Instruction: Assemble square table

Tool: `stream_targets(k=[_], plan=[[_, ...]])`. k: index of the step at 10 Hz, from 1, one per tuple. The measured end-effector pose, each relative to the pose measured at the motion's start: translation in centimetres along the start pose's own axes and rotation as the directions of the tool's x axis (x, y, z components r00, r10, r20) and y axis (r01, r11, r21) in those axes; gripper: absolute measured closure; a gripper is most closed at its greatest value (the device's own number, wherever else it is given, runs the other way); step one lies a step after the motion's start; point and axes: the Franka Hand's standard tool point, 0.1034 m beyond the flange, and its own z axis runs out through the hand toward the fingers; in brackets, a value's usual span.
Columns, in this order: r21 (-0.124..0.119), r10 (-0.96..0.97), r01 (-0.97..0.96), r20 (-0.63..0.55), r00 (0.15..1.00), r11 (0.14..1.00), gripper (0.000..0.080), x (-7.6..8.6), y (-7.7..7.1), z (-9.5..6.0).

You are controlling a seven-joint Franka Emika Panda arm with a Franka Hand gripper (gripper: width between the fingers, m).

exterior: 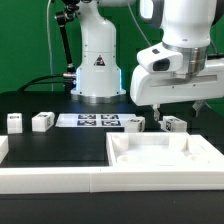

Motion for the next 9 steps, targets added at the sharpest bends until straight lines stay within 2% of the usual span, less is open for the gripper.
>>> stream_targets(k=[3, 5, 6, 7, 9], plan=[[0.006, -0.013, 0.012, 0.181, 0.983, 1.000, 0.0151, 0.0, -0.2, 0.1], [0.024, -0.064, 0.059, 0.307, 0.950, 0.998, 0.0151, 0.2, -0.7, 0.4], [0.027, -0.073, 0.068, 0.342, 0.937, 0.997, 0.0151, 0.2, -1.2, 0.5], [0.032, -0.074, 0.067, 0.418, 0.906, 0.997, 0.0151, -0.3, -1.2, 0.6], [0.039, -0.075, 0.064, 0.500, 0.863, 0.997, 0.0151, 0.0, -1.3, 1.0]])
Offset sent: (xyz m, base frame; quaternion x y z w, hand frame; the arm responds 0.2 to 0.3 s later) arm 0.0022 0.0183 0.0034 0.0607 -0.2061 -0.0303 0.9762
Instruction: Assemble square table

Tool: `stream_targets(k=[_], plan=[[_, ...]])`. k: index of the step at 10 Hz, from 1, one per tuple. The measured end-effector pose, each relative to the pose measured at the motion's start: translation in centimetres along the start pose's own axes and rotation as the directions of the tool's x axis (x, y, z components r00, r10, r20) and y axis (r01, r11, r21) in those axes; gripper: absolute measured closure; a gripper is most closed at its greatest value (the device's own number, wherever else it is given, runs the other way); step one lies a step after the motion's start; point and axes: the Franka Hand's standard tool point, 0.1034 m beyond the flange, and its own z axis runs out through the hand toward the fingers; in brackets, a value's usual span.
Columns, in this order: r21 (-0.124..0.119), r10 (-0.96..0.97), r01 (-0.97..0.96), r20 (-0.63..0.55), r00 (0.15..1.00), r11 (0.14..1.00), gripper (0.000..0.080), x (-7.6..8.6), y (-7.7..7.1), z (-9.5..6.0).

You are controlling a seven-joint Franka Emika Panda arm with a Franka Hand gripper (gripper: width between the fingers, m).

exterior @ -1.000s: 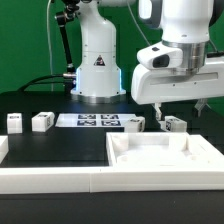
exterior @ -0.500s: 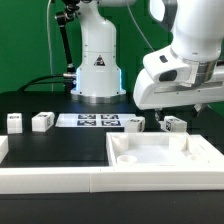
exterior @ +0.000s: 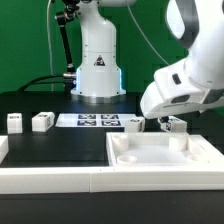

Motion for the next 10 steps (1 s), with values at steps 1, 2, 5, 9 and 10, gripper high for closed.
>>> stream_targets(k=[1, 2, 5, 9, 10], plan=[[-0.004, -0.002, 0.002, 0.084, 0.996, 1.000, 0.0151, -0.5, -0.3, 0.6], [-0.003, -0.008, 0.008, 0.140, 0.990, 1.000, 0.0151, -0.3, -0.6, 0.9], [0.001, -0.012, 0.012, 0.129, 0.992, 1.000, 0.0151, 0.4, -0.6, 1.2], [-0.006, -0.016, 0.017, 0.124, 0.992, 1.000, 0.0151, 0.5, -0.9, 3.0], [-0.008, -0.017, 0.018, 0.124, 0.992, 1.000, 0.0151, 0.5, -1.0, 3.4]])
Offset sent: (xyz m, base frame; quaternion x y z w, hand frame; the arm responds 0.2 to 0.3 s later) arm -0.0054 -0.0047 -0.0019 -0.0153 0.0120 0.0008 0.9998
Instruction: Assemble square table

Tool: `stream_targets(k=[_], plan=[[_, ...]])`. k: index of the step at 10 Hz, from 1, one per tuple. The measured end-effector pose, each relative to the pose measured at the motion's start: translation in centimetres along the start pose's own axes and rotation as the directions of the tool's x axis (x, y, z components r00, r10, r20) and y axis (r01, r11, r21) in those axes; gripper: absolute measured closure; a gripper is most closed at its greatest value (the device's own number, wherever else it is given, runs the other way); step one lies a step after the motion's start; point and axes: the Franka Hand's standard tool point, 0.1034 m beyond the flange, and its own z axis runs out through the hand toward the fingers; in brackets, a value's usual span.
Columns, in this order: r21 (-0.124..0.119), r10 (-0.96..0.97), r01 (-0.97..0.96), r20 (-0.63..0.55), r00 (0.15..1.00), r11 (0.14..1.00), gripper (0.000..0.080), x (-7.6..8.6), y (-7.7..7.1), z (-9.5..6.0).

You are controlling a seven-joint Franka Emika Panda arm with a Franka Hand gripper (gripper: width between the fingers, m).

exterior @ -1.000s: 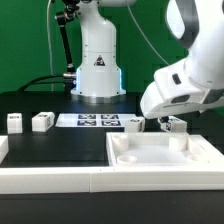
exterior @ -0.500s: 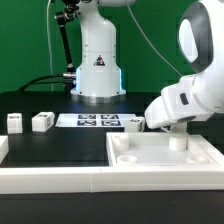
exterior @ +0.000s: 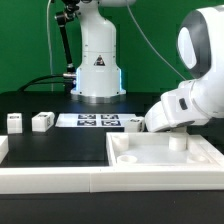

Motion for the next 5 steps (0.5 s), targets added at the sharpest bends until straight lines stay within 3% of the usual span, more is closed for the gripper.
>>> stream_targets(k=[3, 5], plan=[[-0.001, 0.000, 0.000, -0.002, 1.000, 1.000, 0.0151, -0.07, 0.08, 0.80], [0.000, 0.001, -0.001, -0.002, 1.000, 1.000, 0.0383, -0.07, 0.13, 0.80]])
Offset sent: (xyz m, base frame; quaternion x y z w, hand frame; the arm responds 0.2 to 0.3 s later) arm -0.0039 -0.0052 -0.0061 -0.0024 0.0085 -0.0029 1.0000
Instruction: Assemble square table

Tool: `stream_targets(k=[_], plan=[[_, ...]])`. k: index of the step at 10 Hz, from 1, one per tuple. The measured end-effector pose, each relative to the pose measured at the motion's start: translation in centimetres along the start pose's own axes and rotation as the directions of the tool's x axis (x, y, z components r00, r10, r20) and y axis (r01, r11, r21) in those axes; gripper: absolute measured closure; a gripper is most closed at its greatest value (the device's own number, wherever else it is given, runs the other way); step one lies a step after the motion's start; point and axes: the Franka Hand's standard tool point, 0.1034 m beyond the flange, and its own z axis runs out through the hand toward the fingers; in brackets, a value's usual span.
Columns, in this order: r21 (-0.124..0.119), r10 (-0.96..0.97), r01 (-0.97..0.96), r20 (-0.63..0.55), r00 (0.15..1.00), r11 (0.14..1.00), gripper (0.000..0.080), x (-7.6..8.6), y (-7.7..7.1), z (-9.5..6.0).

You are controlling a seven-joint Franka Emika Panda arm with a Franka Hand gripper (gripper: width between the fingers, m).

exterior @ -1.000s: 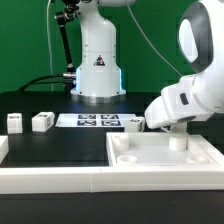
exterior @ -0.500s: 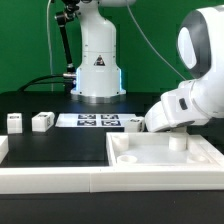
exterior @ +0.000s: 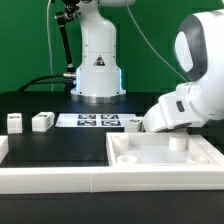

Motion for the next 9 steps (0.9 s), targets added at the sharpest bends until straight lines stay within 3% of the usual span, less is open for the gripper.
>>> stream_targets(k=[1, 2, 6, 7, 9], plan=[[0.000, 0.000, 0.000, 0.000, 1.000, 1.000, 0.0383, 0.0, 0.0, 0.0], [0.000, 0.000, 0.000, 0.000, 1.000, 1.000, 0.0511, 0.0, 0.0, 0.0], [0.001, 0.000, 0.000, 0.000, 1.000, 1.000, 0.0511, 0.0, 0.0, 0.0], [0.006, -0.005, 0.005, -0.002, 1.000, 1.000, 0.0511, -0.2, 0.2, -0.5], [0.019, -0.045, 0.045, -0.003, 0.999, 0.999, 0.0509, -1.3, 1.2, -3.2]])
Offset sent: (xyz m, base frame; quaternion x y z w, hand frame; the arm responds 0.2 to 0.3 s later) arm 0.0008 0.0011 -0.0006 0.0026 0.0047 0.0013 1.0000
